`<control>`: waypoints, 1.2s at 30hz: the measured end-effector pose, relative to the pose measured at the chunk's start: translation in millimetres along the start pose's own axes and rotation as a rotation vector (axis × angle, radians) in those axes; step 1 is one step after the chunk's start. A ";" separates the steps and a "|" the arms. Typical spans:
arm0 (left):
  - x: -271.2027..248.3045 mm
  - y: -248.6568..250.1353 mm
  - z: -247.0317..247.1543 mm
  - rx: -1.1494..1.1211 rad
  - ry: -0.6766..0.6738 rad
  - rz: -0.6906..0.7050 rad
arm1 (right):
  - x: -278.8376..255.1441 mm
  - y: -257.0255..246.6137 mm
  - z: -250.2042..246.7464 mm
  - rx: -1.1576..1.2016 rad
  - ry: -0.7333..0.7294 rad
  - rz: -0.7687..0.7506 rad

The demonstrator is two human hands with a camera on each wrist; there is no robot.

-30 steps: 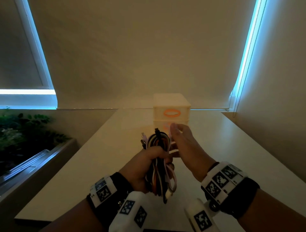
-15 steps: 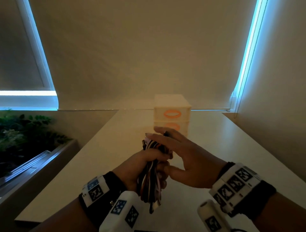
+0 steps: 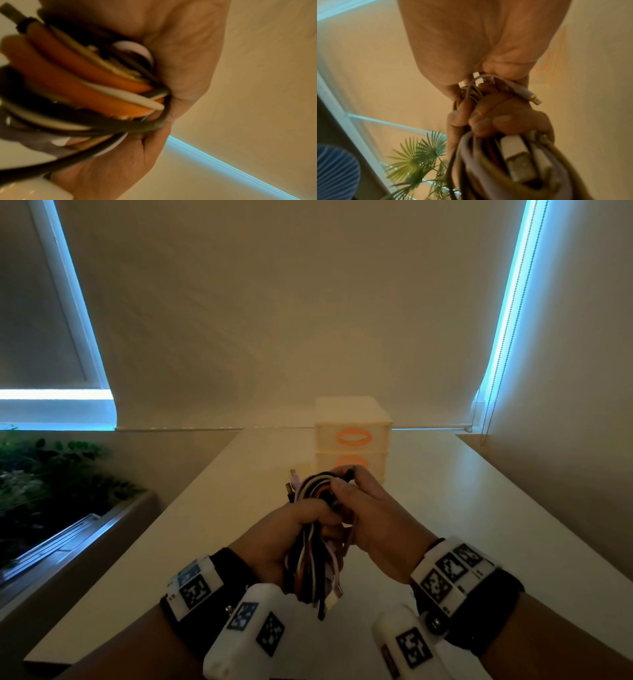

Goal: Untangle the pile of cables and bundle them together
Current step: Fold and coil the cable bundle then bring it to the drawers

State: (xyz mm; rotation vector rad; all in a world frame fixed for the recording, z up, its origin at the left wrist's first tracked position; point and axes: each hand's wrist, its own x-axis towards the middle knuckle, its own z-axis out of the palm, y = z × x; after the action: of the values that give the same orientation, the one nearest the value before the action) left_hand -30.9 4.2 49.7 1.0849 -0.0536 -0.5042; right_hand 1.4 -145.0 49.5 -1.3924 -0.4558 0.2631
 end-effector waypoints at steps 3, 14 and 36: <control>2.3 4.6 -0.5 0.048 0.110 0.032 | 3.3 2.2 -0.6 0.196 0.018 0.097; 12.4 -0.1 -7.0 0.214 0.117 0.083 | 10.3 5.2 3.3 0.213 0.088 0.111; 36.0 5.0 -14.1 0.085 0.378 0.200 | -6.0 15.9 -21.7 -0.435 0.110 0.053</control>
State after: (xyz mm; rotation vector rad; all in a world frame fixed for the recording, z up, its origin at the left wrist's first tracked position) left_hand 6.8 2.6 40.0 1.2279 0.1487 -0.1128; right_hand 7.4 -164.1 30.5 -1.8361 -0.3994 0.1318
